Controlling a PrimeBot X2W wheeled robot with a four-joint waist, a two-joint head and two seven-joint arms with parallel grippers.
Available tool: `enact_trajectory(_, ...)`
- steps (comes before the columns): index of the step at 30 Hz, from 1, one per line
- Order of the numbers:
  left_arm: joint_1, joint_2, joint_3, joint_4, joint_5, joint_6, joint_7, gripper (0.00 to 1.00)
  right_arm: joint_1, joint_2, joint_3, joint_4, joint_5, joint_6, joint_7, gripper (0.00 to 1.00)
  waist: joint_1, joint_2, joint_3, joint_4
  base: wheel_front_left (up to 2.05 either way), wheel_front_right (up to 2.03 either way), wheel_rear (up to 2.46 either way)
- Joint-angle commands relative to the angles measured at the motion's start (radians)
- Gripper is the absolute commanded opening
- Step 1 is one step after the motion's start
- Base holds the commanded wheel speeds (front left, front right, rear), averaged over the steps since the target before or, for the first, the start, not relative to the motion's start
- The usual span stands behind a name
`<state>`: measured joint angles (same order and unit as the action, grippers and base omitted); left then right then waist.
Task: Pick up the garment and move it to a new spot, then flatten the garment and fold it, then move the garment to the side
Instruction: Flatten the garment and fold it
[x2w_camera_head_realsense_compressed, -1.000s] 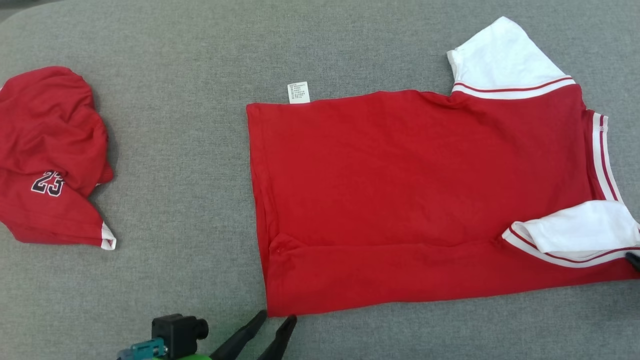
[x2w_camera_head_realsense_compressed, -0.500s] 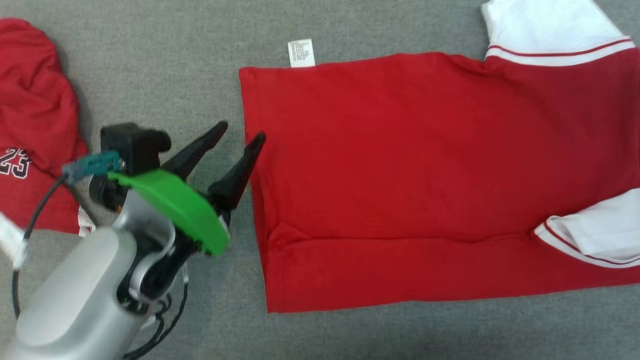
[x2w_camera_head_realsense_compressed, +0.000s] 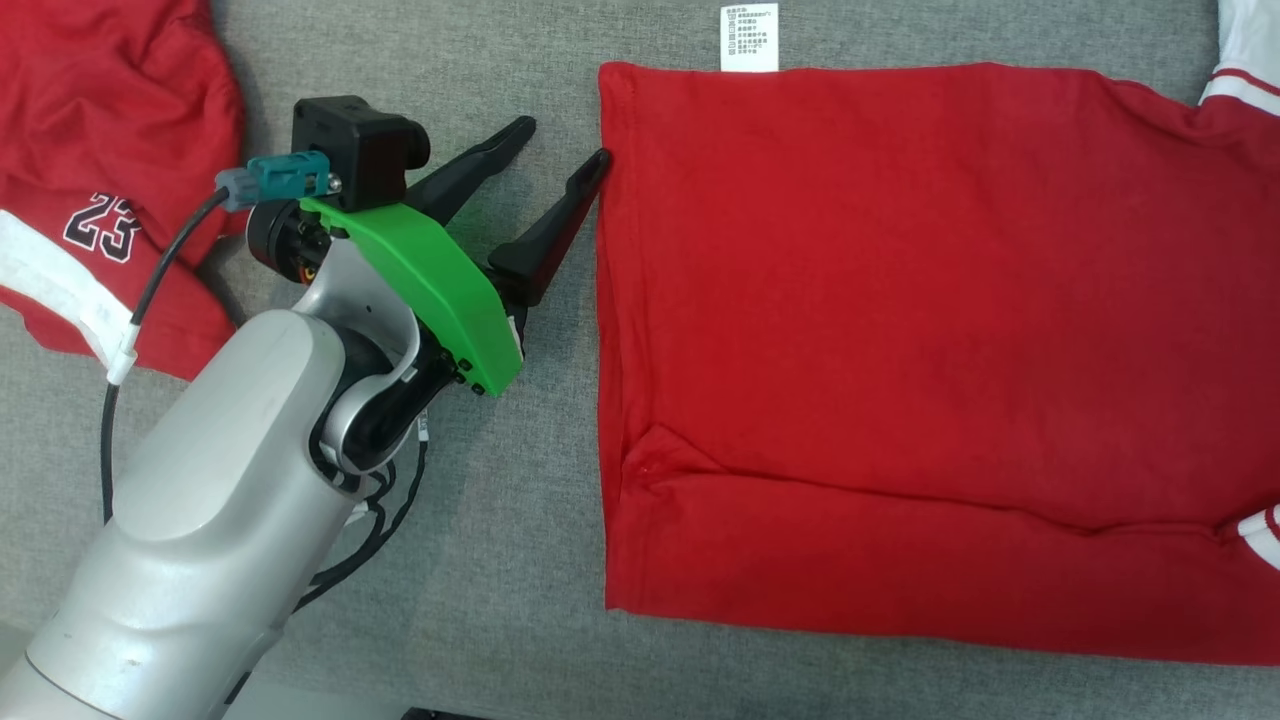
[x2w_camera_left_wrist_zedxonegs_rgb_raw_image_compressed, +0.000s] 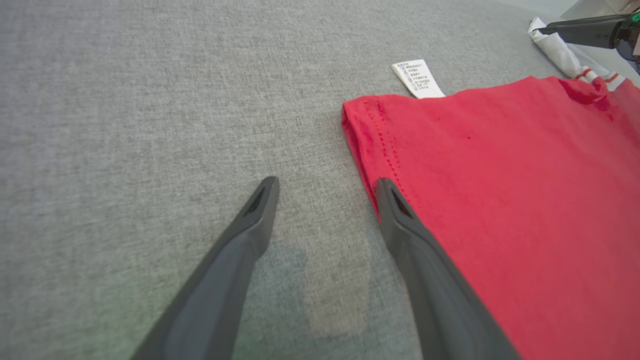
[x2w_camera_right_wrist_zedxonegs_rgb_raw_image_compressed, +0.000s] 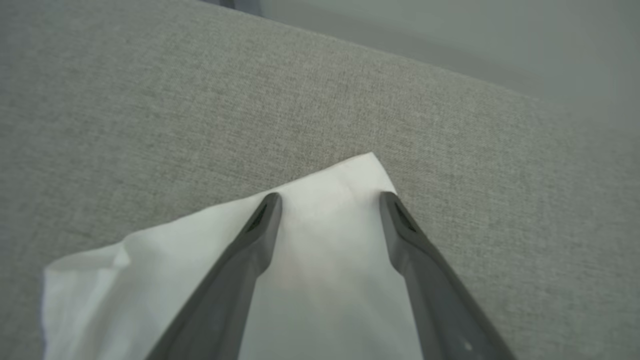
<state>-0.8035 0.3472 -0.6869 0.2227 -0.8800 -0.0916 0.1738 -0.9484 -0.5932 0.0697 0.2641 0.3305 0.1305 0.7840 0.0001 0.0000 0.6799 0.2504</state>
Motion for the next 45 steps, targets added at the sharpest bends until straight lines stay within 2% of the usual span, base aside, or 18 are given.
enact_trajectory(1,-0.009,-0.002,-0.011,0.018,-0.007,-0.004,0.003,1.00,0.005,-0.003,0.013,0.024,-0.004,0.000,0.002,1.00,-0.0001,0.0000,0.005,0.001,0.00,0.00,0.00)
enact_trajectory(10,-0.045,-0.026,-0.039,0.021,-0.012,-0.021,0.017,1.00,-0.034,-0.027,0.041,0.074,-0.017,0.000,-0.005,1.00,-0.0001,0.0000,0.014,-0.015,0.00,0.00,0.00)
enact_trajectory(22,-0.071,-0.038,-0.072,0.031,-0.025,-0.032,0.030,1.00,-0.023,-0.004,0.065,0.132,-0.019,0.000,0.008,1.00,-0.0001,0.0000,0.007,-0.021,0.00,0.00,0.00)
enact_trajectory(23,-0.075,-0.041,-0.073,0.033,-0.028,-0.031,0.030,0.58,-0.022,0.002,0.068,0.132,-0.015,0.000,0.006,0.67,-0.0001,0.0000,0.005,-0.023,0.00,0.00,0.00)
enact_trajectory(24,-0.075,-0.044,-0.066,0.038,-0.033,-0.029,0.023,0.07,-0.021,0.009,0.076,0.129,-0.007,0.001,0.004,0.00,-0.0001,0.0000,0.004,-0.025,0.00,0.00,0.00)
enact_trajectory(25,-0.077,-0.042,-0.070,0.042,-0.029,-0.029,0.025,0.00,-0.020,0.018,0.081,0.124,0.001,0.001,-0.001,0.00,-0.0001,0.0000,0.001,-0.029,0.00,0.00,0.00)
enact_trajectory(29,-0.069,-0.033,-0.074,0.047,-0.038,-0.033,0.026,0.00,-0.040,0.031,0.064,0.100,0.021,0.000,-0.059,0.00,-0.0001,0.0000,-0.015,-0.048,0.00,0.00,0.00)
enact_trajectory(35,-0.020,-0.002,-0.053,0.039,-0.044,-0.024,-0.026,0.00,0.009,0.054,0.026,0.014,0.109,0.000,-0.226,0.00,-0.0001,0.0000,-0.090,-0.089,0.00,0.00,0.00)
enact_trajectory(38,0.046,0.023,-0.050,0.026,-0.040,-0.014,-0.061,0.00,0.110,0.046,0.017,-0.046,0.147,0.000,-0.311,0.00,-0.0001,0.0000,-0.164,-0.122,0.00,0.00,0.00)
enact_trajectory(45,0.206,0.086,-0.037,-0.089,-0.043,0.037,-0.129,0.00,0.389,0.055,-0.055,-0.201,0.195,0.000,-0.410,0.00,-0.0001,0.0000,-0.301,-0.205,0.00,0.00,0.00)
